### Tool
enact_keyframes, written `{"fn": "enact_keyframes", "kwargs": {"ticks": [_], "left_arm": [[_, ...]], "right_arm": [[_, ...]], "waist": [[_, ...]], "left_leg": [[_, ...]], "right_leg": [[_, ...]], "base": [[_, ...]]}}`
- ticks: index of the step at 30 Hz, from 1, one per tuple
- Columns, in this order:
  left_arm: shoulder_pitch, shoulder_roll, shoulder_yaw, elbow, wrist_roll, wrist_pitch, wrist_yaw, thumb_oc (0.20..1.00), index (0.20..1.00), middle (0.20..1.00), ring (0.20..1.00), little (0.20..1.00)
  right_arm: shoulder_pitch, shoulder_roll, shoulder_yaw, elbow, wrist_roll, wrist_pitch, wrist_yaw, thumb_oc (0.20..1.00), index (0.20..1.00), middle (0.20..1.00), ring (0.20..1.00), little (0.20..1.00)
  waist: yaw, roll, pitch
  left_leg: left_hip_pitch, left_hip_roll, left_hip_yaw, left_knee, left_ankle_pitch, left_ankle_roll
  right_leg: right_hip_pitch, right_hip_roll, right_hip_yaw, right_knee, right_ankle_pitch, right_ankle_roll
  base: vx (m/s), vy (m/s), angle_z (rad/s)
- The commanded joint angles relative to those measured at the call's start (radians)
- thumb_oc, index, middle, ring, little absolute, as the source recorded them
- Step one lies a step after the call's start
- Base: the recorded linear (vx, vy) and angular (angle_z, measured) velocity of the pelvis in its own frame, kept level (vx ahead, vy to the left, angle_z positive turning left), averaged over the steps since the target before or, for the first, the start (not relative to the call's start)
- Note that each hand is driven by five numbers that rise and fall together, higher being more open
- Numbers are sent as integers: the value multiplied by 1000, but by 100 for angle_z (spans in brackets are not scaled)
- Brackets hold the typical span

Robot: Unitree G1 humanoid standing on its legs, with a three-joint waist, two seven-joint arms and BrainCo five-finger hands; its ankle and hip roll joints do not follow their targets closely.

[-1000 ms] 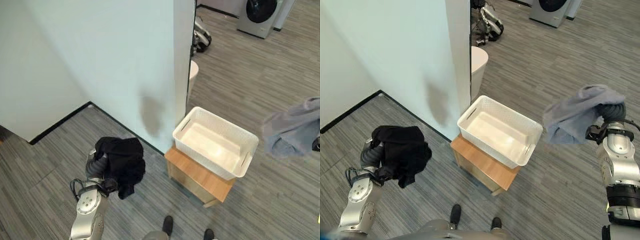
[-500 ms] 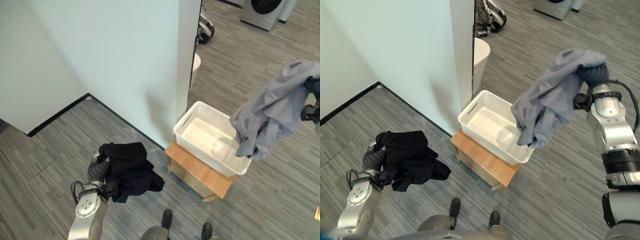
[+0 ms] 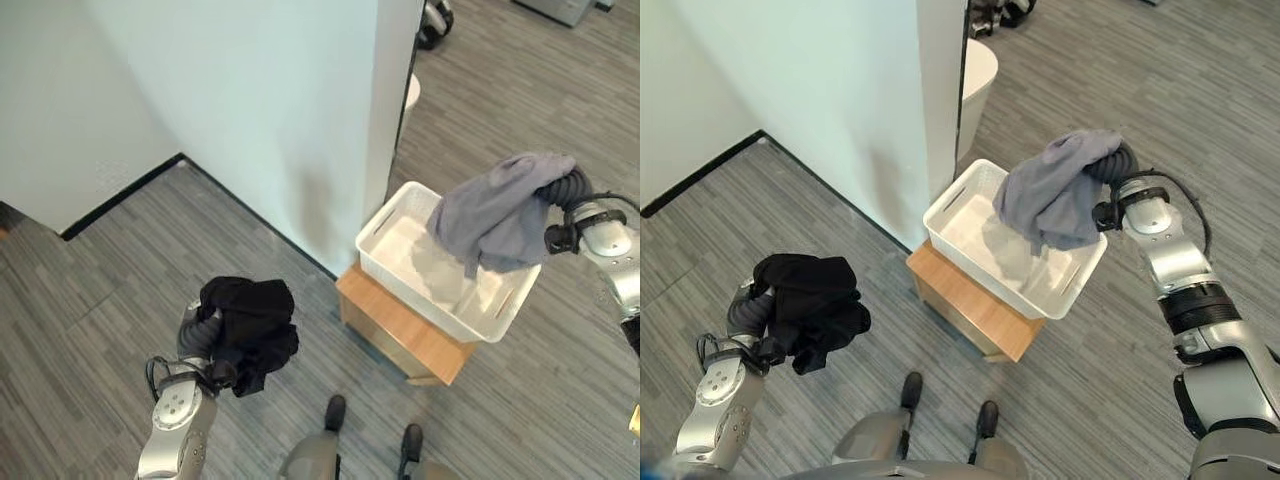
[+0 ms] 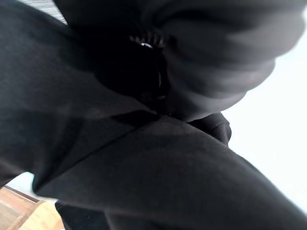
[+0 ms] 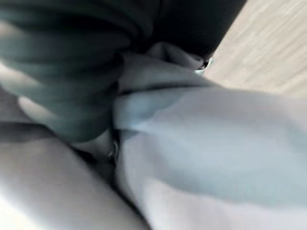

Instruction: Pick up bed clothes into laundry basket.

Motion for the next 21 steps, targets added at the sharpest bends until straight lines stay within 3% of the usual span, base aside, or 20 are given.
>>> {"fn": "enact_keyframes", "kwargs": {"ticks": [1, 6, 7, 8, 9, 13, 16, 21], "left_arm": [[-39, 64, 11, -94, -27, -63, -7, 200, 200, 200, 200, 200], [-39, 80, 13, -114, -42, -64, 4, 200, 200, 200, 200, 200], [-39, 92, 20, -120, -47, -62, 4, 200, 200, 200, 200, 200], [-39, 91, 22, -121, -47, -61, 4, 200, 200, 200, 200, 200], [-43, 97, 25, -128, -48, -59, 5, 200, 200, 200, 200, 200], [-38, 88, 29, -135, -54, -63, 10, 200, 200, 200, 200, 200], [-36, 96, 47, -115, -41, -64, 13, 200, 200, 200, 200, 200], [-48, 183, 95, -117, -1, -68, -5, 200, 200, 200, 200, 200]], "right_arm": [[-189, -8, 59, 85, -66, -15, -20, 200, 200, 200, 200, 200], [-299, 96, 117, 370, -171, 37, -21, 200, 200, 200, 200, 200], [-373, 122, 152, 505, -215, 64, -10, 200, 200, 200, 200, 200], [-379, 124, 155, 510, -215, 62, -9, 755, 755, 755, 755, 755], [-412, 140, 173, 582, -249, 69, -5, 1000, 1000, 1000, 1000, 1000], [-483, 165, 201, 645, -294, 68, -12, 1000, 1000, 1000, 1000, 1000], [-508, 133, 296, 511, -329, 52, 48, 1000, 1000, 1000, 1000, 1000], [-496, -63, 412, 146, -344, 52, 152, 1000, 1000, 1000, 1000, 1000]], "waist": [[16, 0, -13], [37, 16, 4], [45, 19, 7], [43, 19, 7], [49, 23, 8], [57, 29, 9], [46, 21, 4], [0, 9, -5]], "left_leg": [[4, 47, 28, 12, -30, -50], [-21, 44, 20, 13, -23, -49], [-31, 44, 17, 13, -20, -50], [-32, 44, 17, 13, -20, -50], [-37, 43, 15, 14, -19, -50], [-45, 40, 5, 13, -14, -49], [-36, 42, 7, 11, -18, -49], [-7, 49, 27, 7, -26, -53]], "right_leg": [[-28, -12, -41, 13, 19, -8], [-53, -7, -39, 13, 23, -12], [-64, -5, -36, 13, 24, -14], [-65, -5, -35, 13, 24, -14], [-69, -5, -32, 13, 24, -15], [-79, 0, -29, 13, 23, -16], [-76, 2, -16, 13, 21, -15], [-65, 5, 7, 13, 20, -13]], "base": [[0, 0, 0], [0, 0, 0], [0, 0, 0], [0, 0, 0], [0, 0, 0], [2, 1, 2], [12, 5, -1], [11, 9, -9]]}}
